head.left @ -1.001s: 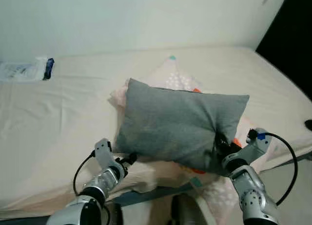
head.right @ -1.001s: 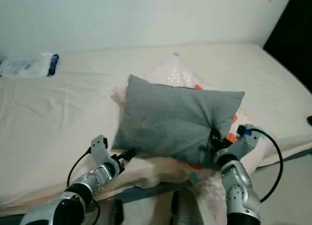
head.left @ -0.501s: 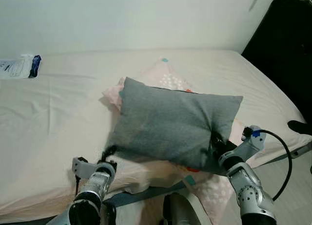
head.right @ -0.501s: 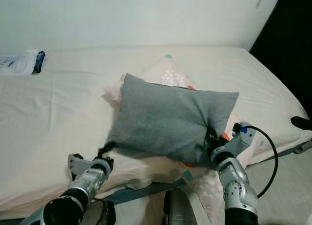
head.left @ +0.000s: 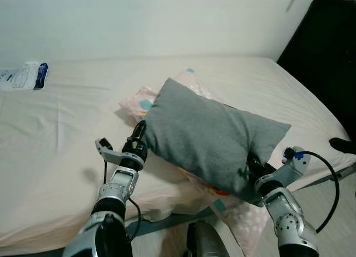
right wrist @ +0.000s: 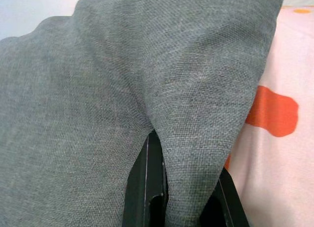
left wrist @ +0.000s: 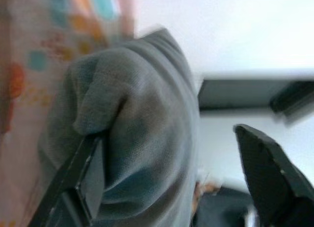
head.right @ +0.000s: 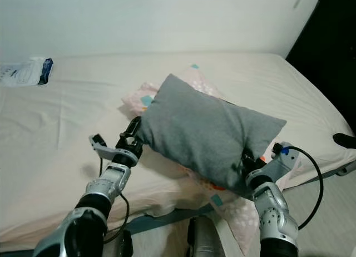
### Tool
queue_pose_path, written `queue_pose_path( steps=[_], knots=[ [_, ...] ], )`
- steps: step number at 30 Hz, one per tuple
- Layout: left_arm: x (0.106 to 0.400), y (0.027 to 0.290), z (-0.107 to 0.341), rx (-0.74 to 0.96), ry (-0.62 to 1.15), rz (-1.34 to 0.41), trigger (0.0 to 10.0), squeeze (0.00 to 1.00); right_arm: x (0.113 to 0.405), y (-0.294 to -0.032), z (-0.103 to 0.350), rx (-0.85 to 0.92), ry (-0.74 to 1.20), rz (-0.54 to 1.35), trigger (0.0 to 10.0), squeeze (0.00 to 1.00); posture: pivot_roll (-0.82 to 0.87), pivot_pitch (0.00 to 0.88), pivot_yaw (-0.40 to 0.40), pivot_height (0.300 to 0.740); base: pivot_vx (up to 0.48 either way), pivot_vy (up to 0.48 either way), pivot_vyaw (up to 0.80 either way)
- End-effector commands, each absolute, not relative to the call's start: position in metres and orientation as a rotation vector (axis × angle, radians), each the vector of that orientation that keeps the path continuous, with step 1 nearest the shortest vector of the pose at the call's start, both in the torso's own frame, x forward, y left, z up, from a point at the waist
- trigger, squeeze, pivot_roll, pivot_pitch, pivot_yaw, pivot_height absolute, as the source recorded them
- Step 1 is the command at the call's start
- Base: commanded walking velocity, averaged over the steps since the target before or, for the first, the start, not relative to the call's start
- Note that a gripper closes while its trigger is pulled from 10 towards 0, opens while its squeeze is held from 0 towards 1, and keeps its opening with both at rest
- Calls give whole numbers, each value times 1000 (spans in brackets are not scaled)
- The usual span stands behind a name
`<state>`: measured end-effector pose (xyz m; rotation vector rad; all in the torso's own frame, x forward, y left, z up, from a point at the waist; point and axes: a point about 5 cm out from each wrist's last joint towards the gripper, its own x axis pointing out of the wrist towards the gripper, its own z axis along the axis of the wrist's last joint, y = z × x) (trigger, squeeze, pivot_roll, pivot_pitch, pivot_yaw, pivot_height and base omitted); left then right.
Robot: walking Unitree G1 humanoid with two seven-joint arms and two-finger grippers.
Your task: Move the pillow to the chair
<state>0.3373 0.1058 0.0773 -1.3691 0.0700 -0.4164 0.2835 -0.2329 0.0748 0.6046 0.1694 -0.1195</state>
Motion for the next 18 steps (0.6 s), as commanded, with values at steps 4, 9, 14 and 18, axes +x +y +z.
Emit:
queue_pose_path(
  steps=[4,9,14,18],
  knots=[
    [320,68,67,-1151,212,-629,10000,1000,282,-237,73,598,163,-130,0,0,-141,76,-116,629,0,0,0],
    [316,65,58,-946,279,-622,10000,675,282,-237,73,595,165,-129,0,0,-136,75,-117,629,0,0,0],
    [319,66,50,-843,362,-509,5412,686,283,-238,73,594,165,-131,0,0,-133,81,-116,629,0,0,0],
    [324,68,47,-821,422,-363,0,694,285,-239,74,593,161,-133,0,0,-134,84,-117,629,0,0,0]
  ],
)
